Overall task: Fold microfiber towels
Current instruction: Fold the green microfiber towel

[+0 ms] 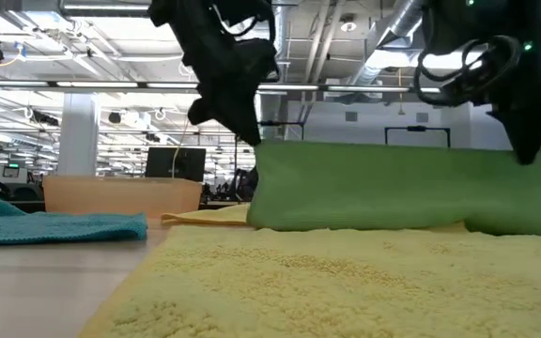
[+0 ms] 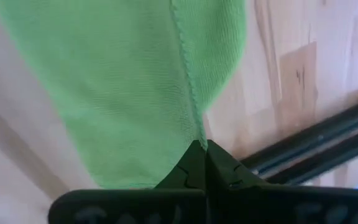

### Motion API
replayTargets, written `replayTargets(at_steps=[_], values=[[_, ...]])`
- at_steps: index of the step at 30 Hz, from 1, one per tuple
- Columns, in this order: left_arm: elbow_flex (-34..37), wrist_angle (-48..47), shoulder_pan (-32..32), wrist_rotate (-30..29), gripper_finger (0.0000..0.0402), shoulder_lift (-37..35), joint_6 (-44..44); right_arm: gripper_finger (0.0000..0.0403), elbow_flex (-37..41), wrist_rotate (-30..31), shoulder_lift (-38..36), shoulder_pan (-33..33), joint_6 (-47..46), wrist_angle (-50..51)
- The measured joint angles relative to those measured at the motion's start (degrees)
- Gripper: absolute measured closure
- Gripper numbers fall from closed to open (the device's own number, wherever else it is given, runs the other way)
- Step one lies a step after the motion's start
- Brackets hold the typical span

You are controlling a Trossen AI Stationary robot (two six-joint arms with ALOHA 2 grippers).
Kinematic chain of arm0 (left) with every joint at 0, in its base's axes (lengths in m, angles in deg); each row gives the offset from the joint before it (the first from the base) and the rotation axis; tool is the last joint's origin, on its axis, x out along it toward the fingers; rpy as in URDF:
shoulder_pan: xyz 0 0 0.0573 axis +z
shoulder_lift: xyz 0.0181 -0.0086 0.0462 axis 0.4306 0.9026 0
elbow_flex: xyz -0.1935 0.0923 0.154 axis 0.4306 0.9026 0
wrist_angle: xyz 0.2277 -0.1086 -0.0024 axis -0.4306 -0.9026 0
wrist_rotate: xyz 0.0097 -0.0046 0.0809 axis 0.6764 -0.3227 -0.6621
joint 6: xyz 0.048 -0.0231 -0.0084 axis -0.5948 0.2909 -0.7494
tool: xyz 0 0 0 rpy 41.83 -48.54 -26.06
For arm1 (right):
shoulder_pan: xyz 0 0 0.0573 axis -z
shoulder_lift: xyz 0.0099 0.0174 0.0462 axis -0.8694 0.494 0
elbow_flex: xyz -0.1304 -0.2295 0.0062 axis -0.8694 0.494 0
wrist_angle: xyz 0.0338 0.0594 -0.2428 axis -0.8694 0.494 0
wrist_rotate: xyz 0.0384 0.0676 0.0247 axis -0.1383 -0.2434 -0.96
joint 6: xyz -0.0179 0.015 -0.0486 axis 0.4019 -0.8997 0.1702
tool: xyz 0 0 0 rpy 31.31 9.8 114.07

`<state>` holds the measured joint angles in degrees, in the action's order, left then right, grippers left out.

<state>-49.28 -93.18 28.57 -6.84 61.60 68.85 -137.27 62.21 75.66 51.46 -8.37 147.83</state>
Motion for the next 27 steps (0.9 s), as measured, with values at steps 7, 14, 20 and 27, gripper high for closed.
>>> replayTargets(at_steps=[7, 14, 20, 27], values=[[-0.22, 6.17, 0.9, -2.46, 0.0401, 4.06, -0.21, 0.0394, 2.85, 1.3, 0.02, 2.45, 1.18, -1.94], [-0.04, 5.47, 1.9, -2.89, 0.0401, 5.64, -0.75, 0.0394, 3.79, 4.02, -0.03, 4.74, 1.68, -3.82], [-0.07, 6.54, 2.21, -3.52, 0.0401, 5.93, -2.61, 0.0393, 3.79, 3.89, 0.01, 6.23, 3.24, -4.79], [-0.07, 8.01, 2.35, -6.89, 0.0383, 5.97, -3.44, 0.0356, 3.77, 3.76, 0.01, 7.69, 3.27, -4.84]])
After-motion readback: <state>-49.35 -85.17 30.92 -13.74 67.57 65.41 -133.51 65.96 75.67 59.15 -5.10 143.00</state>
